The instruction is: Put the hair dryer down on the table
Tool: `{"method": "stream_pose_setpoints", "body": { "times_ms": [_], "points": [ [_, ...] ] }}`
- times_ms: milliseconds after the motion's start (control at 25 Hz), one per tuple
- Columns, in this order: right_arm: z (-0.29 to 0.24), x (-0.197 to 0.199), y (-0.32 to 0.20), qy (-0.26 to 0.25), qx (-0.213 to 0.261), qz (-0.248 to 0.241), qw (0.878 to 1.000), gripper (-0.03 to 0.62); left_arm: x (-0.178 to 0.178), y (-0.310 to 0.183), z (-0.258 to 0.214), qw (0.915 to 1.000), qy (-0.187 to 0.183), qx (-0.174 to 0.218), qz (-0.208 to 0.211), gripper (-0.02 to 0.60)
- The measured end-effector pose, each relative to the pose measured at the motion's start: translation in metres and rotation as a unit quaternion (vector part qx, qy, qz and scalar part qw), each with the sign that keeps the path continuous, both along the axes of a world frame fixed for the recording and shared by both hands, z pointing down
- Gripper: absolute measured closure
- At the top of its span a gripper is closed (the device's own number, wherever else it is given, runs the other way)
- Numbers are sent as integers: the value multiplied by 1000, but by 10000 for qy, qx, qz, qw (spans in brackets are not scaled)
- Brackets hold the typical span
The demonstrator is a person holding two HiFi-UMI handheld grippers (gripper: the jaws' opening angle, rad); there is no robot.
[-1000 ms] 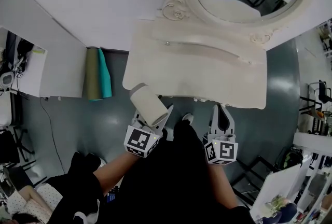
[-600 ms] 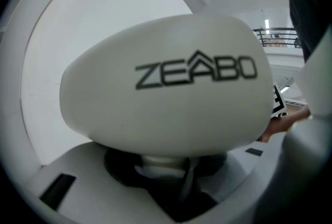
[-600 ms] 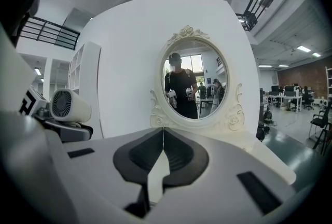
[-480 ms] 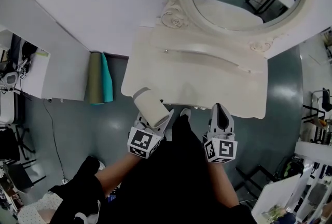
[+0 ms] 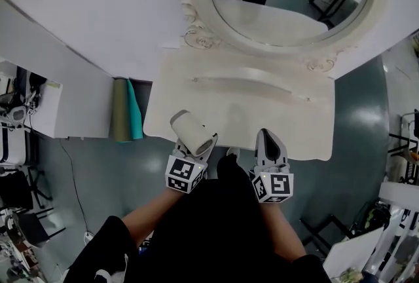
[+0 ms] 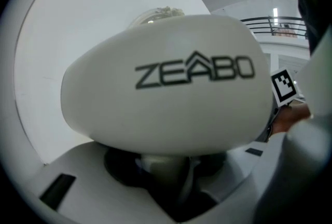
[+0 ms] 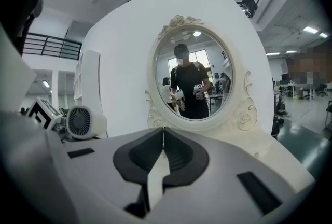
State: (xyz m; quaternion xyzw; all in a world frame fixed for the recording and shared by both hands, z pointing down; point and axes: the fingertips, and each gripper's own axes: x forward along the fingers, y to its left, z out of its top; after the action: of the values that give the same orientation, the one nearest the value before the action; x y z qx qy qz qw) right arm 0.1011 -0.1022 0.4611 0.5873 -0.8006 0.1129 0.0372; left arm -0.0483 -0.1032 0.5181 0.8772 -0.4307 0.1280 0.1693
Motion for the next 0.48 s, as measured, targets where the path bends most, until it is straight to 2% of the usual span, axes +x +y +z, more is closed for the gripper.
{"method": "stream_pose_setpoints", "body": {
  "times_ms": [200, 320, 480],
  "points": [
    [11, 27, -20, -159, -19, -18, 9999, 576, 24, -16, 34, 9991, -254, -346, -42, 390],
    [19, 39, -30, -217, -66, -91, 9997, 576, 42, -23, 55, 9974, -572, -434, 106, 390],
    [28, 48, -42, -325, -125, -197, 9992, 576, 67, -34, 78, 9950, -792, -528, 302, 390]
  ]
}}
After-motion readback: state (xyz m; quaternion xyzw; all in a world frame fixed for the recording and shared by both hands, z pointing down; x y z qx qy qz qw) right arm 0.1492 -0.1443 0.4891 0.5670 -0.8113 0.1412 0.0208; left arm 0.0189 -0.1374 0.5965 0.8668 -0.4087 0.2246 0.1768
